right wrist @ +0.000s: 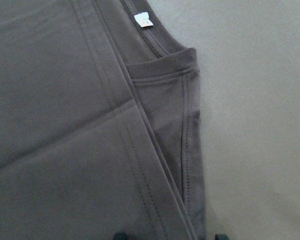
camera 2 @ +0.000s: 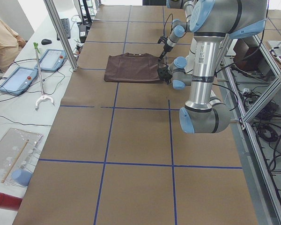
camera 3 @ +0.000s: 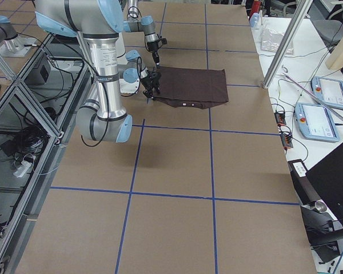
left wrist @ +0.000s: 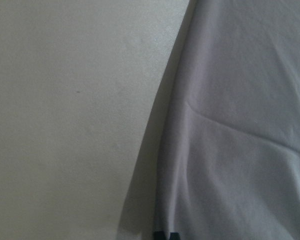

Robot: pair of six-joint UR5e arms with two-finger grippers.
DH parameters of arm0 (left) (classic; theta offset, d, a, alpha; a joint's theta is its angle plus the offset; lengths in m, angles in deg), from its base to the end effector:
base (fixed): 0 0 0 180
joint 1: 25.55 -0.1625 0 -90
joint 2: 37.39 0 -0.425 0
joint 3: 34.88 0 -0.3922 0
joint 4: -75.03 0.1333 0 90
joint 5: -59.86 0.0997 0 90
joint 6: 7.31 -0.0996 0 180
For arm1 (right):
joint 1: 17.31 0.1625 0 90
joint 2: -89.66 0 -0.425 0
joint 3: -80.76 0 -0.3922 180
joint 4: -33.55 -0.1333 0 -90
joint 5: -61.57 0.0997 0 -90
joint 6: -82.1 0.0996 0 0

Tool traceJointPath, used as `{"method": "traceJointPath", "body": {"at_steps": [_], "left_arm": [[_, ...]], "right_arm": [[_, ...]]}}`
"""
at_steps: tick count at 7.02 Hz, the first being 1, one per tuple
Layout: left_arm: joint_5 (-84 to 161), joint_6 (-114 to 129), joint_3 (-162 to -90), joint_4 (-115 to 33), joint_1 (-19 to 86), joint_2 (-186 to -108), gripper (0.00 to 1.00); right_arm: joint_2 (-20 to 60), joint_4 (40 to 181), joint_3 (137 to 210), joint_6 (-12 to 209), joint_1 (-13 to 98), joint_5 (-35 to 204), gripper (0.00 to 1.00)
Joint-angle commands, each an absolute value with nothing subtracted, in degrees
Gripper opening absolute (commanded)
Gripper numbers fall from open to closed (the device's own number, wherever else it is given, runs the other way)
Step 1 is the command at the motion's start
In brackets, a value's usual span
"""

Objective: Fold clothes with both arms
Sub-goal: 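Grasp the near edge corners of the shirt with both grippers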

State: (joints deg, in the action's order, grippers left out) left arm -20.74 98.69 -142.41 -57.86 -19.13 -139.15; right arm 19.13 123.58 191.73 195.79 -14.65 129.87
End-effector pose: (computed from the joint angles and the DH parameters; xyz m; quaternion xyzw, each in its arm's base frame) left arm 0.5325 -0.2104 0.3219 0.0170 0.5906 -0.2039 0.7806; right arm -0.5675 -0.1967 0.3146 0.1118 -0.3657 0.2734 0.8826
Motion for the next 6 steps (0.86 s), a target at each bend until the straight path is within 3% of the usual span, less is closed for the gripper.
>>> {"method": "traceJointPath", "body": {"at_steps": [1, 2, 6], "left_arm": [[-20.74, 98.6, -142.46, -57.86, -19.13, -139.17, 0.0], [-20.74, 98.6, -142.46, -57.86, -19.13, -139.17, 0.0], [-20.82, 98.6, -142.46, -57.86, -19.13, -139.25, 0.0]], "right_arm": [[19.18, 123.2, 191.68, 196.09, -14.58, 129.95, 0.07], [19.18, 123.2, 191.59, 196.18, -14.58, 129.87, 0.0], [19.53, 123.29, 192.2, 195.83, -13.71, 129.86, 0.0]]}}
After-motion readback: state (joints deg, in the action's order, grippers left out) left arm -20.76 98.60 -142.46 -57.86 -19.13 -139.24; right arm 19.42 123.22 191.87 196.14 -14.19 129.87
